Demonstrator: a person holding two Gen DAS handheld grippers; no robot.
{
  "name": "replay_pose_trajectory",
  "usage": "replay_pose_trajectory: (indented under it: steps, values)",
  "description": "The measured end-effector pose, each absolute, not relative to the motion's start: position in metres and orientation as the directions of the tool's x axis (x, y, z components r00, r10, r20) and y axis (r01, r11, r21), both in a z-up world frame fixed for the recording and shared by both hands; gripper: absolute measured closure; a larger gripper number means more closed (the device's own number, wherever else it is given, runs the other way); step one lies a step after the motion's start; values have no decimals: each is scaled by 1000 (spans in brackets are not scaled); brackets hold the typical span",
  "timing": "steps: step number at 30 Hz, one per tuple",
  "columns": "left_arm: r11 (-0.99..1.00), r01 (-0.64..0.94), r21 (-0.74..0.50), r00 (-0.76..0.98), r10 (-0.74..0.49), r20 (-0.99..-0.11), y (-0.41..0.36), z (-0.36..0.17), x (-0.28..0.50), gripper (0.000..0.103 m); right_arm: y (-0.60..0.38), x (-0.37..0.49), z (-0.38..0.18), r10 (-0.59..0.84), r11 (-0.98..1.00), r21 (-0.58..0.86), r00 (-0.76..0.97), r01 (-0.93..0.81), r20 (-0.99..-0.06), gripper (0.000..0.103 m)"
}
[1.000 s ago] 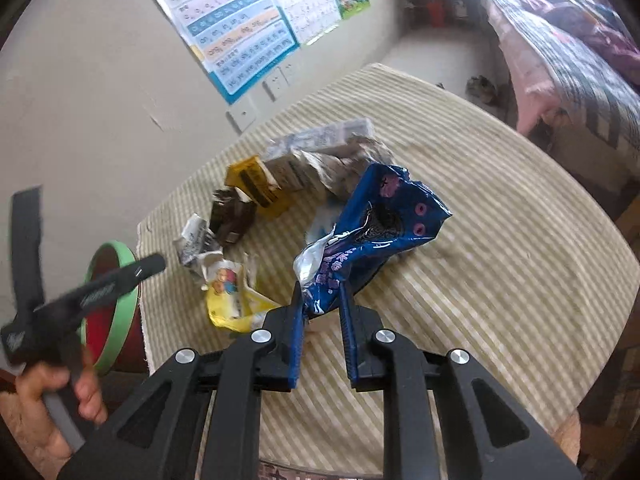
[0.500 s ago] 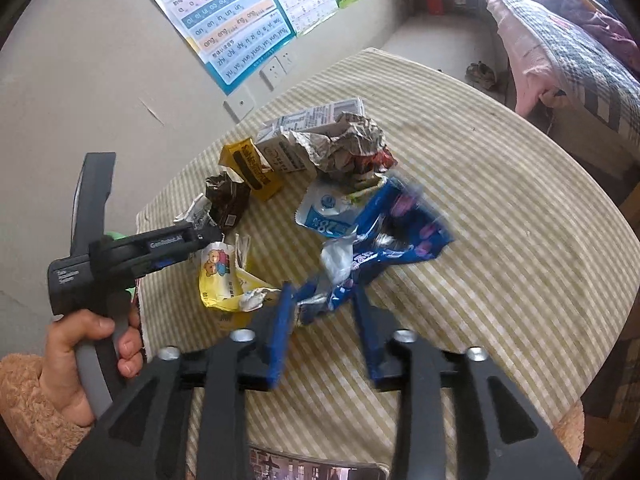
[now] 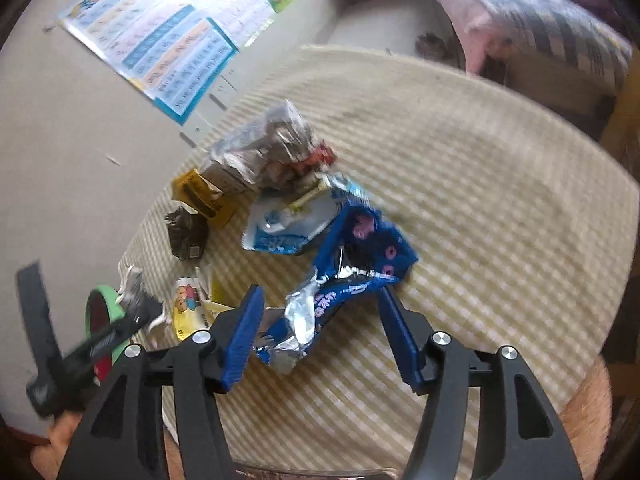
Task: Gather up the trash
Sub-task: 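Lift the paper cup with the left gripper while the right lifts the blue bag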
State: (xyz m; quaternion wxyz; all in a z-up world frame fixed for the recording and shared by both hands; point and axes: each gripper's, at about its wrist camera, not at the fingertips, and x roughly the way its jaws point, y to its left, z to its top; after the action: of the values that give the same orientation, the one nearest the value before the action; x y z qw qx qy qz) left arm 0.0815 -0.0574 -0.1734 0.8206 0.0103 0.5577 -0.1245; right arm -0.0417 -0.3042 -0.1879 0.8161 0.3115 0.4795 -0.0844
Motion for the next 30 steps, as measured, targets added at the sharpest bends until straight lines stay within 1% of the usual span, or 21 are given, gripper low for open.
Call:
replay_pose_trajectory:
  steps: [3, 6, 8, 9, 10, 14, 18, 30]
  values:
    - [964, 246, -99, 353, -184, -917, -55, -170, 72, 54, -302, -37, -199, 185, 778, 438, 501, 451, -846, 44]
    - [960, 262, -97, 366, -192, -911, -53, -163, 62, 54, -297, -35, -203, 175, 806, 407, 484, 430, -857, 45]
    - [960, 262, -97, 368, -192, -910, -52, -162, 60, 54, -296, -36, -207, 179, 811, 400, 470, 427, -864, 57]
    - [961, 260, -97, 367, -191, -910, -51, -162, 58, 54, -297, -36, -208, 189, 806, 408, 467, 428, -864, 76]
    - [962, 254, -98, 366, -190, -911, -49, -162, 58, 54, -298, -37, -209, 201, 800, 419, 466, 430, -862, 90]
    - [969, 221, -113, 366, -190, -911, -42, -161, 57, 54, -301, -42, -197, 188, 798, 435, 514, 417, -837, 90]
    - [970, 225, -93, 381, -175, -908, -43, -157, 55, 54, -297, -43, -175, 156, 820, 428, 570, 381, -807, 90]
    - [972, 220, -85, 397, -168, -902, -38, -151, 51, 54, -264, -36, -146, 166, 880, 397, 613, 262, -772, 90]
